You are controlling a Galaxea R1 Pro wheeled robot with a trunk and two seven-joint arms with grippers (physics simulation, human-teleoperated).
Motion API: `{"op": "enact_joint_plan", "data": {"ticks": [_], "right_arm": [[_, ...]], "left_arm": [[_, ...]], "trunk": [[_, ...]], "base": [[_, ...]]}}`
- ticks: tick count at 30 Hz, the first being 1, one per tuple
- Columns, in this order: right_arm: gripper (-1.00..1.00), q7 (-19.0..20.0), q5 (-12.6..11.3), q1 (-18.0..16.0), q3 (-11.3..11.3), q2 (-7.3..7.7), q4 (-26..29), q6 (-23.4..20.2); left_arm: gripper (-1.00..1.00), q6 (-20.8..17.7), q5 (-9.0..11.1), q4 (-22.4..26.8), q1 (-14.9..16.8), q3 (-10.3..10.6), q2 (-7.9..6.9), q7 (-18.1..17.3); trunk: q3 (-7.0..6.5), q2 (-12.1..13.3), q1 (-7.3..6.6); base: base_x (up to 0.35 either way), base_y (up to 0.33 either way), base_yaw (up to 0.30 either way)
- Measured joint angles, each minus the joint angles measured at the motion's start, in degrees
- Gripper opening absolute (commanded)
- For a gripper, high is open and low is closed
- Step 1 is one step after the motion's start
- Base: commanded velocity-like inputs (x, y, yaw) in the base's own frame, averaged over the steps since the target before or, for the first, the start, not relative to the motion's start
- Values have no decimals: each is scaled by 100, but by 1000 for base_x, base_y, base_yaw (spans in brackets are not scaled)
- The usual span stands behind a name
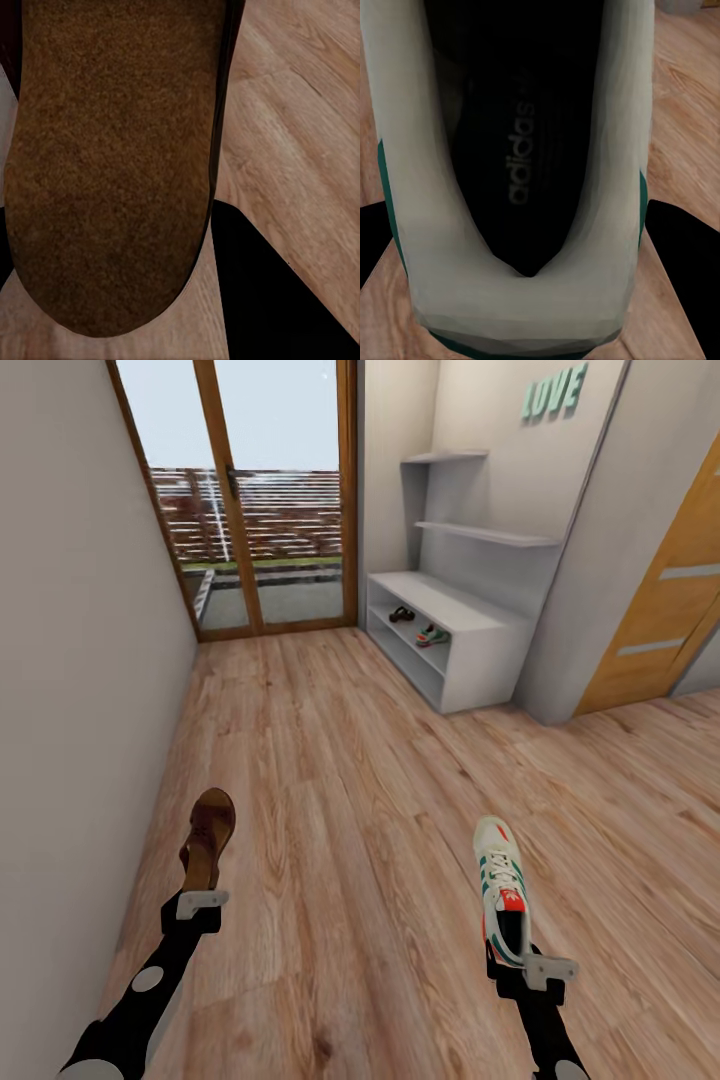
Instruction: Pick up the two gym shoes and the two sandals from the corridor floor and place them onto the hallstand (shoe rack) in the corridor, making sure they are on the rack and not on the floor. Arrange them so the two gym shoes are next to each other and the two sandals are next to each other.
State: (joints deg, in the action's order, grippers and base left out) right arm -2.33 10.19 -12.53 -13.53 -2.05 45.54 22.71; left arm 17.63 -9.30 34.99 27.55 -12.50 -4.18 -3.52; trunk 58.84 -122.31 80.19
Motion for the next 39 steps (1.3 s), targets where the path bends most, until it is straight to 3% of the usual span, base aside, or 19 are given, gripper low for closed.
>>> {"op": "enact_joint_plan", "data": {"ticks": [15,25,39], "right_arm": [[-100,2,-2,-1,5,0,0,-5],[-100,-3,-2,-1,2,0,-1,-1],[-100,-1,-1,0,5,0,-4,-8]], "left_arm": [[-100,0,0,0,0,0,0,0],[-100,0,0,1,-1,0,-1,0],[-100,-1,0,1,0,0,0,0]], "trunk": [[0,0,0],[0,0,0],[0,0,0]], "base": [[340,0,0],[340,0,173],[340,40,13]]}}
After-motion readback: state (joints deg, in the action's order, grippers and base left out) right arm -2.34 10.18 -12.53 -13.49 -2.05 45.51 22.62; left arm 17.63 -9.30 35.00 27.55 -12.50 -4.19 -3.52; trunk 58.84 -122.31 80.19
